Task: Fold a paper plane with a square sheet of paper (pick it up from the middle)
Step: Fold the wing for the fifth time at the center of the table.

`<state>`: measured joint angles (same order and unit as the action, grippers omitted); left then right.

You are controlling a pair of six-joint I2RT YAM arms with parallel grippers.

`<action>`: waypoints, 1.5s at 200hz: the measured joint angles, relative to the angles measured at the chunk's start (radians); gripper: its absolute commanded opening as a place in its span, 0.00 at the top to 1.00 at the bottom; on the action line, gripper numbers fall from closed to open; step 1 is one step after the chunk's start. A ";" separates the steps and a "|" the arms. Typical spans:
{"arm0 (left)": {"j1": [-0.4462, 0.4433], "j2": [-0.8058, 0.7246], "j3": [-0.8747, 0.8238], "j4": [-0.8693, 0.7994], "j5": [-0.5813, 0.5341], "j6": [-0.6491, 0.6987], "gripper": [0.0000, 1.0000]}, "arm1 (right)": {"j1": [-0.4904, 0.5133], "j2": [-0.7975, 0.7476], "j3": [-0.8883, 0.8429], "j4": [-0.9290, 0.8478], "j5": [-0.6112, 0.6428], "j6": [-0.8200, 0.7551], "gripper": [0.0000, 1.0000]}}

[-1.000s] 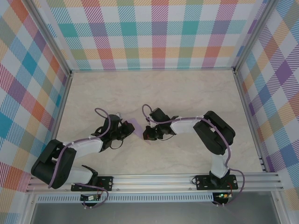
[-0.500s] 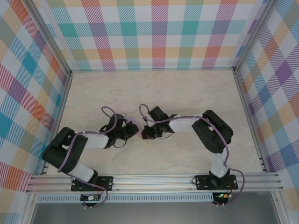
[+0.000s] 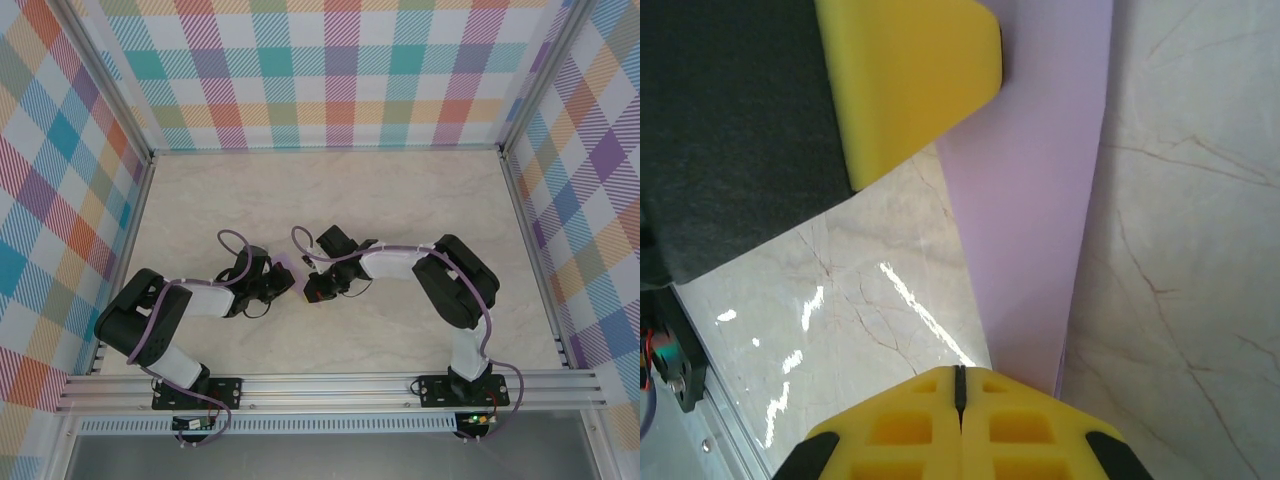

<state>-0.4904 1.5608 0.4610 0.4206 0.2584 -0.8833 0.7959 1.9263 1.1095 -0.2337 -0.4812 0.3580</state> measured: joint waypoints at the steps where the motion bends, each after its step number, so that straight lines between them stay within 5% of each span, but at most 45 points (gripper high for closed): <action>1: 0.000 0.000 0.000 0.000 0.000 0.000 0.99 | 0.000 0.000 0.000 0.000 0.000 -0.001 1.00; 218: -0.004 0.007 0.000 0.012 -0.014 -0.014 1.00 | -0.040 0.117 0.129 -0.068 -0.088 -0.051 1.00; 300: -0.005 0.007 0.000 0.011 -0.016 -0.014 1.00 | -0.043 -0.002 -0.047 -0.052 -0.076 -0.113 1.00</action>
<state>-0.4953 1.5681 0.4614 0.4320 0.2428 -0.8978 0.7532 1.9247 1.0622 -0.2859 -0.5575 0.2455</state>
